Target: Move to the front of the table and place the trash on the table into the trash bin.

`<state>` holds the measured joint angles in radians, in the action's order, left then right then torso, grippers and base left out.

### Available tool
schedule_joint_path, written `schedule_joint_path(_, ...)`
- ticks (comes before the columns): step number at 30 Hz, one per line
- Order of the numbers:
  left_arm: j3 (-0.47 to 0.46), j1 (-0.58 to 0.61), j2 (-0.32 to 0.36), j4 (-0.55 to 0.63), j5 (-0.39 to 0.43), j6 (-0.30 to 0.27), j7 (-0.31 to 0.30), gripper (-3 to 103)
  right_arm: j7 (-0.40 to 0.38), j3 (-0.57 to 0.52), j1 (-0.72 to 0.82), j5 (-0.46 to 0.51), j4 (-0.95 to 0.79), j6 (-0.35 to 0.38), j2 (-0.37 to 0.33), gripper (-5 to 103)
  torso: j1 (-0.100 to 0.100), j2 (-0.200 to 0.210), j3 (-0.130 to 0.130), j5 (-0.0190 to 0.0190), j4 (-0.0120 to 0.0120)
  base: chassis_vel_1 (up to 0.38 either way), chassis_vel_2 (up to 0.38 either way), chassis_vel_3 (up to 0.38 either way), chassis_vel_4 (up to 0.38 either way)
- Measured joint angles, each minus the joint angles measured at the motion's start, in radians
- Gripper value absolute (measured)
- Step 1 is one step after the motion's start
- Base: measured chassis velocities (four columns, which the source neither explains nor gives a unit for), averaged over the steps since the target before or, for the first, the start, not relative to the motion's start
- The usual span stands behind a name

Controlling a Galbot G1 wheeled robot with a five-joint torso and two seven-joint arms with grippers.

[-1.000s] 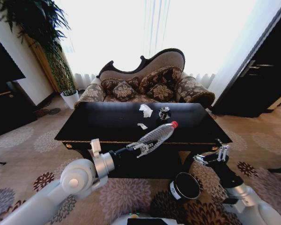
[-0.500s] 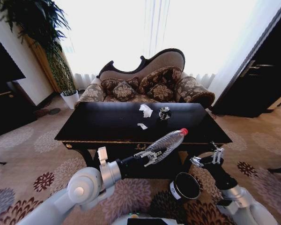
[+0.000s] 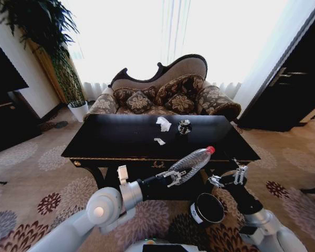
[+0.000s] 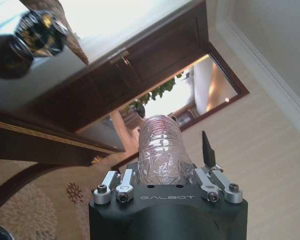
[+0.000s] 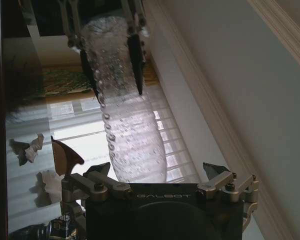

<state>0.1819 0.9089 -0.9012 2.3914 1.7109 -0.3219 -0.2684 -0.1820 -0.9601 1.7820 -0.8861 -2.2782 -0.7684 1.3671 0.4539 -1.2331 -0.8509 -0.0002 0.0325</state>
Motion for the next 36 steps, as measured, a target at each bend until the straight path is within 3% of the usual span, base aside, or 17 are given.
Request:
schedule_joint_path(2, 0.057, -0.037, -0.022, 0.003, 0.000, 0.001, -0.012, 41, -0.001, 0.007, 0.002, -0.024, 0.001, -0.016, 0.009, 100, 0.000, 0.000, 0.000, 0.0001, 0.0000, 0.000, 0.000, 0.000, 0.000)
schedule_joint_path(7, 0.085, -0.026, -0.032, 0.006, -0.006, 0.002, -0.022, 41, -0.003, 0.018, 0.003, -0.027, -0.001, -0.017, 0.013, 100, 0.000, 0.000, 0.000, 0.0001, 0.0000, 0.000, 0.000, 0.000, 0.000)
schedule_joint_path(19, 0.085, 0.041, -0.027, 0.012, -0.039, 0.005, -0.021, 41, 0.018, 0.039, -0.001, -0.004, -0.003, -0.016, 0.006, 100, 0.000, 0.000, 0.000, 0.0000, -0.0001, 0.000, 0.000, 0.000, 0.000)
schedule_joint_path(22, 0.075, 0.028, -0.039, 0.008, -0.035, 0.001, -0.020, 41, 0.031, 0.047, -0.004, 0.010, -0.003, -0.028, 0.009, 84, 0.000, 0.000, 0.000, 0.0000, -0.0001, 0.000, 0.000, 0.000, 0.000)
schedule_joint_path(25, 0.083, 0.029, -0.040, 0.008, -0.039, 0.003, -0.015, 41, 0.033, 0.047, -0.004, 0.014, -0.003, -0.028, 0.009, 79, 0.000, 0.000, 0.000, 0.0000, 0.0000, 0.000, 0.000, 0.000, 0.000)
schedule_joint_path(31, 0.088, 0.035, -0.046, 0.006, -0.049, 0.002, -0.011, 41, 0.031, 0.045, 0.000, 0.016, 0.002, -0.030, 0.011, 52, 0.000, 0.000, 0.000, 0.0000, 0.0000, 0.000, 0.000, 0.000, 0.000)
schedule_joint_path(36, 0.082, 0.032, -0.042, 0.008, -0.048, -0.001, -0.012, 41, 0.026, 0.047, -0.002, 0.017, 0.005, -0.030, 0.013, 43, 0.000, 0.000, 0.000, 0.0000, 0.0000, 0.000, 0.000, 0.000, 0.000)
